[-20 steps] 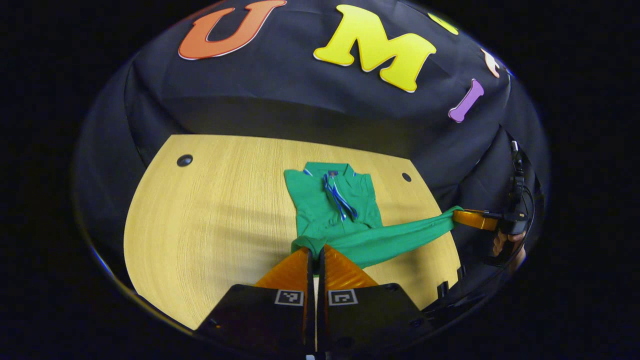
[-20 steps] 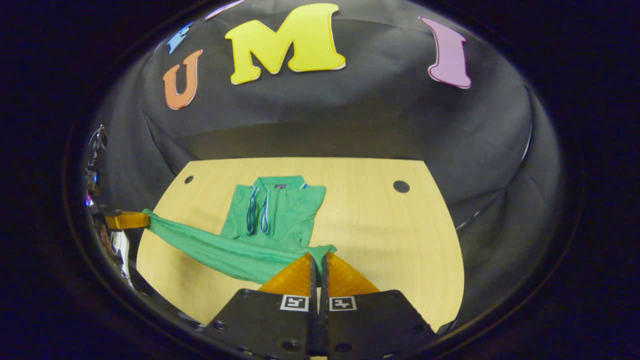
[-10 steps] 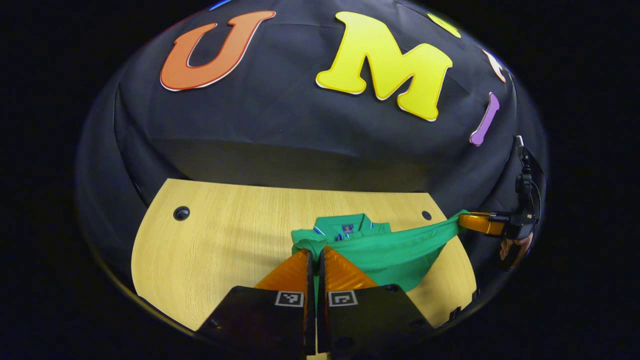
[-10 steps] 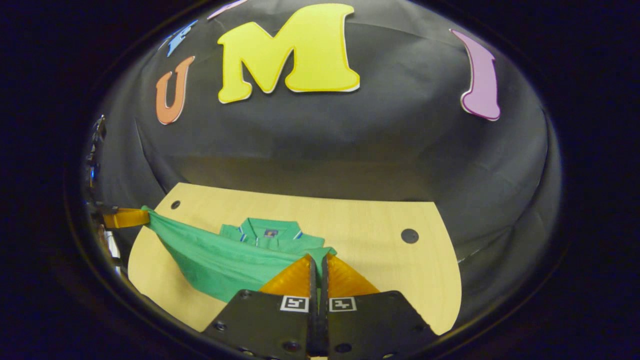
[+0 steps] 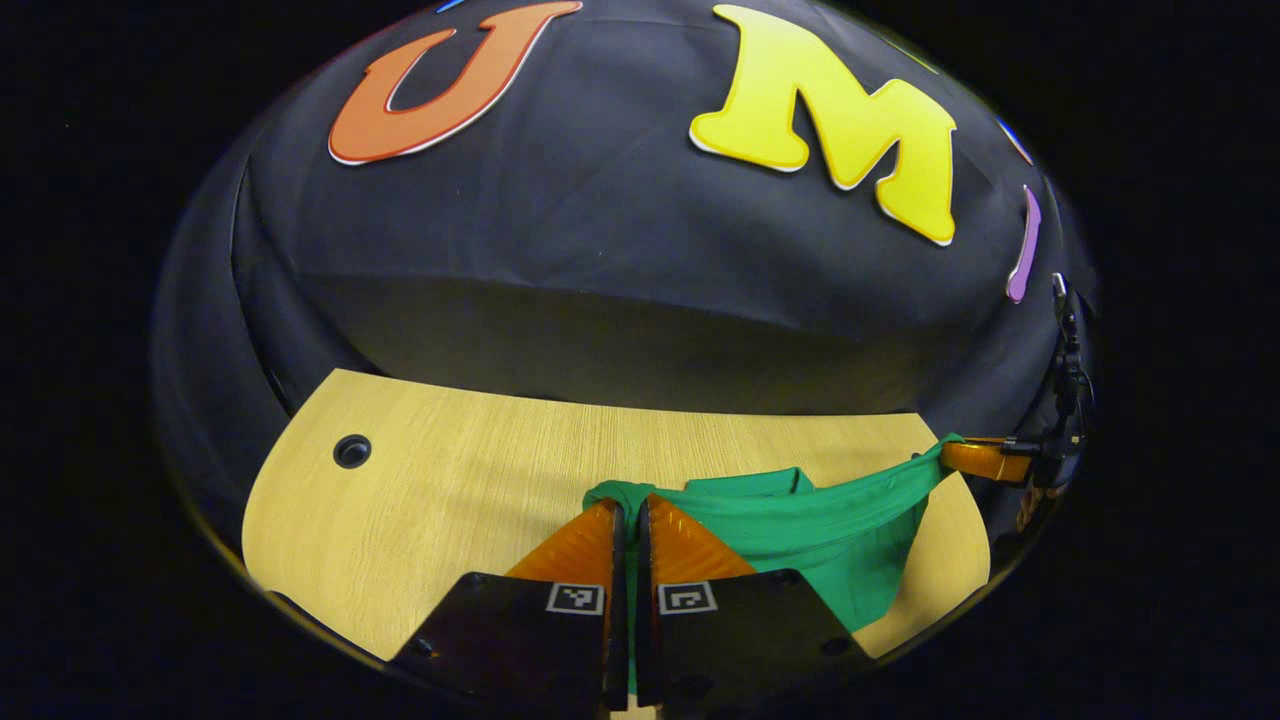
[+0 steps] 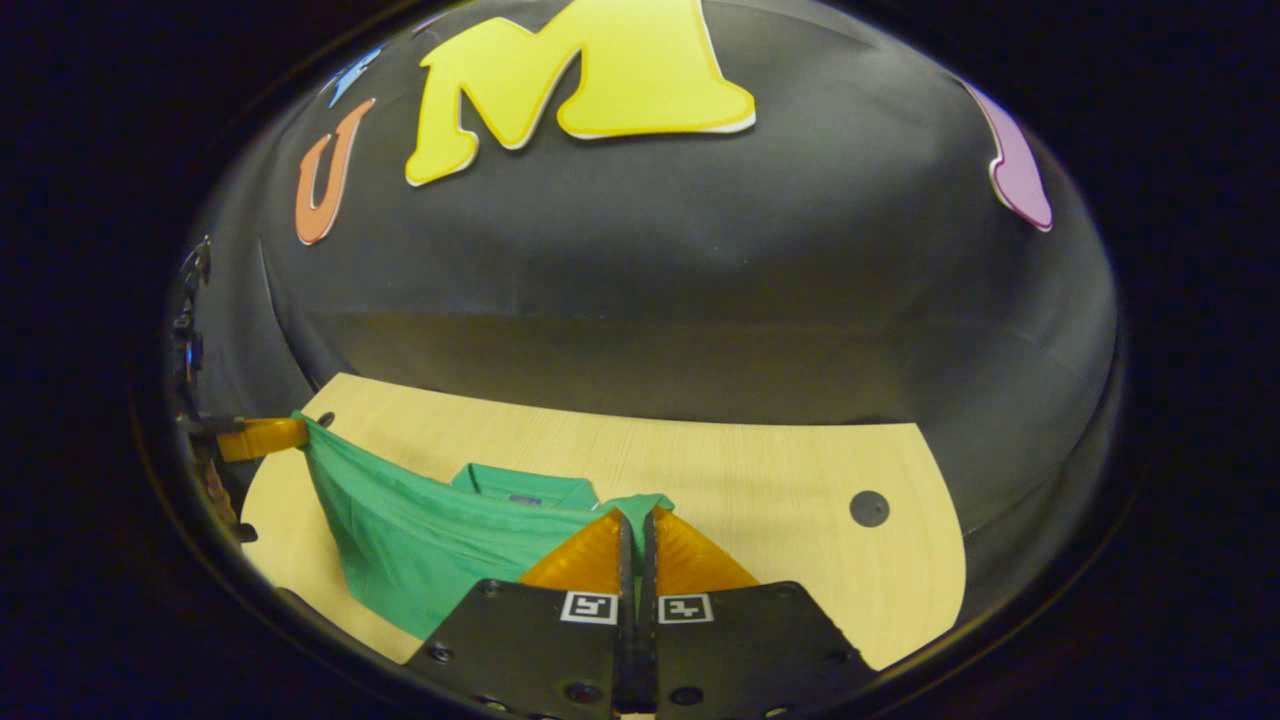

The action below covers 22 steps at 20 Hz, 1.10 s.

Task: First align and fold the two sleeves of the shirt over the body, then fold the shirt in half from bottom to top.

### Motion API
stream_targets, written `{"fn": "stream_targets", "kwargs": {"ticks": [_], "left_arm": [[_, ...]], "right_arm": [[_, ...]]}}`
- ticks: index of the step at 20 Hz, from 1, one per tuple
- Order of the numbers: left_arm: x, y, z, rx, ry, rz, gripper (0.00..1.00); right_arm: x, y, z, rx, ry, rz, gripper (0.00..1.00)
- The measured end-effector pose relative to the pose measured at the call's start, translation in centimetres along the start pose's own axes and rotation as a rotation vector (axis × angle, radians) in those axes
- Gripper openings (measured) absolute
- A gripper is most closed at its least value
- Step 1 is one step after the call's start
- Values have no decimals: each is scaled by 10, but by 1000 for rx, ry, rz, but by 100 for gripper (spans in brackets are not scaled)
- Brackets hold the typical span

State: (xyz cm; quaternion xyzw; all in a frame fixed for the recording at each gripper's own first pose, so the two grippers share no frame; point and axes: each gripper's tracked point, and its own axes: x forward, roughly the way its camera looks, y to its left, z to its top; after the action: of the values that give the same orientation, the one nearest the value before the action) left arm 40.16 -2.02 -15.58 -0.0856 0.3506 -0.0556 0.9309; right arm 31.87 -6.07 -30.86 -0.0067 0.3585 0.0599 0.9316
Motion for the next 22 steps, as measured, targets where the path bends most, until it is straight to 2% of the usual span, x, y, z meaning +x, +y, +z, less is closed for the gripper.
{"fn": "stream_targets", "kwargs": {"ticks": [5,7,13,15,17,18,19,20,22], "left_arm": [[45,0,-21,-36,20,-3,7],[57,2,-23,-35,9,9,8],[79,3,-43,-64,41,21,13],[78,3,-48,-65,62,29,24],[76,5,-46,-62,56,40,41],[74,7,-43,-60,48,49,80],[71,8,-41,-56,41,56,73],[67,10,-38,-54,34,64,86],[58,15,-32,-36,11,92,98]], "right_arm": [[40,-3,-16,5,14,3,2],[53,-6,-23,8,20,2,0],[73,-10,-44,-39,35,3,1],[74,-8,-51,-38,50,9,5],[74,-12,-63,-37,80,-7,7],[71,-13,-66,-34,82,-15,8],[69,-13,-67,-26,77,-15,10],[64,-12,-68,-18,73,-16,30],[54,-12,-66,-12,61,-30,71]]}}
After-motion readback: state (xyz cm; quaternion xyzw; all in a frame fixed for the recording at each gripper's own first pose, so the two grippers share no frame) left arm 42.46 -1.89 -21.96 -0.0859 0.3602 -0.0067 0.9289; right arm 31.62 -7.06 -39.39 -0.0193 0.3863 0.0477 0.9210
